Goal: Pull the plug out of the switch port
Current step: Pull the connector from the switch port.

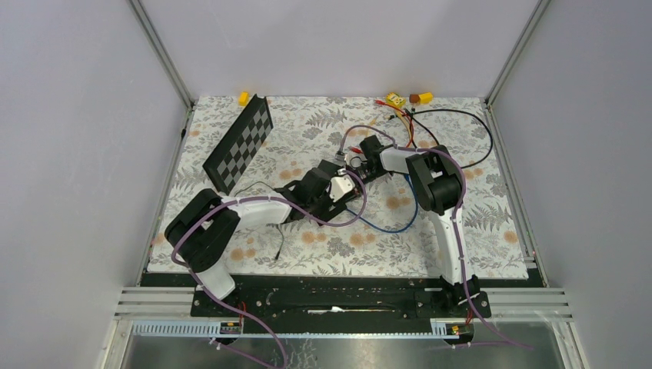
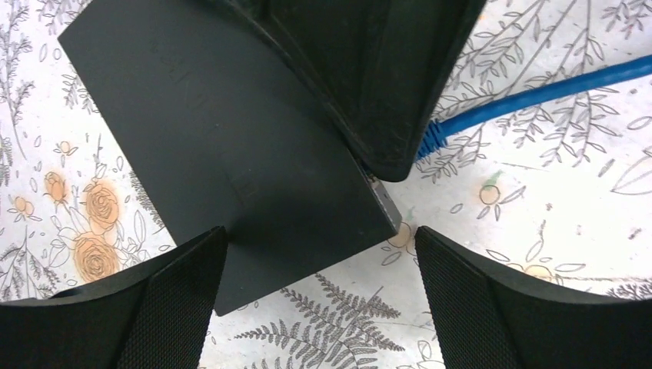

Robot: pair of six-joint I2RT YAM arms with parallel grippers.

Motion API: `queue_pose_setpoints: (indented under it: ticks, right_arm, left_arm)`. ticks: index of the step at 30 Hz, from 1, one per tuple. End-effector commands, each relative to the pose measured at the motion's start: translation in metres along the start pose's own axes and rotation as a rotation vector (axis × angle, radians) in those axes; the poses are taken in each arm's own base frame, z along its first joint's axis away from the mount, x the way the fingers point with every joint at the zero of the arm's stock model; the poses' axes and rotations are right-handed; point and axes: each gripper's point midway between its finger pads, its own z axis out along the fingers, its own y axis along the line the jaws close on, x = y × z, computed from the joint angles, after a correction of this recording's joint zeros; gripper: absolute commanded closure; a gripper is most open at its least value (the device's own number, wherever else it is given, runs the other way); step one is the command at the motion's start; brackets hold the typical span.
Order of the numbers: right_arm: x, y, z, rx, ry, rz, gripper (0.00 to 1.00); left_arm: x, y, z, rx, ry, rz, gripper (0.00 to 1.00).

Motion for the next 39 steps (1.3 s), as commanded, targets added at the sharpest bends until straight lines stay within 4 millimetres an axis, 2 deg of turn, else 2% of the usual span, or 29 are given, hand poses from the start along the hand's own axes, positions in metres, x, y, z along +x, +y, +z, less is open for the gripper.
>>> queue_pose_setpoints:
  ticks: [1,13,20,27,30,39]
  right_arm:
    - [0.019,-0.050,0.005,0.160,0.062,0.011,1.00]
    - [0.019,-0.045,0.002,0.140,0.090,0.004,1.00]
    - [0.022,-0.048,0.007,0.139,0.061,0.059,1.00]
    - [0.016,-0.046,-0.012,0.128,0.087,0.015,1.00]
    - [0.019,-0.043,-0.015,0.112,0.129,0.011,1.00]
    - [0.023,-0.039,-0.010,0.080,0.084,0.066,1.00]
  left_arm:
    - [0.001,0.016,0.006,-0.087,0.024,0.006,0.07]
    - [0.001,0.013,0.005,-0.084,0.006,-0.020,0.10]
    - [-0.002,0.024,-0.001,-0.145,-0.020,-0.026,0.11]
    - [-0.005,0.038,-0.003,-0.224,-0.036,-0.029,0.11]
    - [-0.006,0.043,-0.005,-0.250,-0.041,-0.029,0.12]
    - [-0.009,0.051,-0.011,-0.300,-0.055,-0.029,0.12]
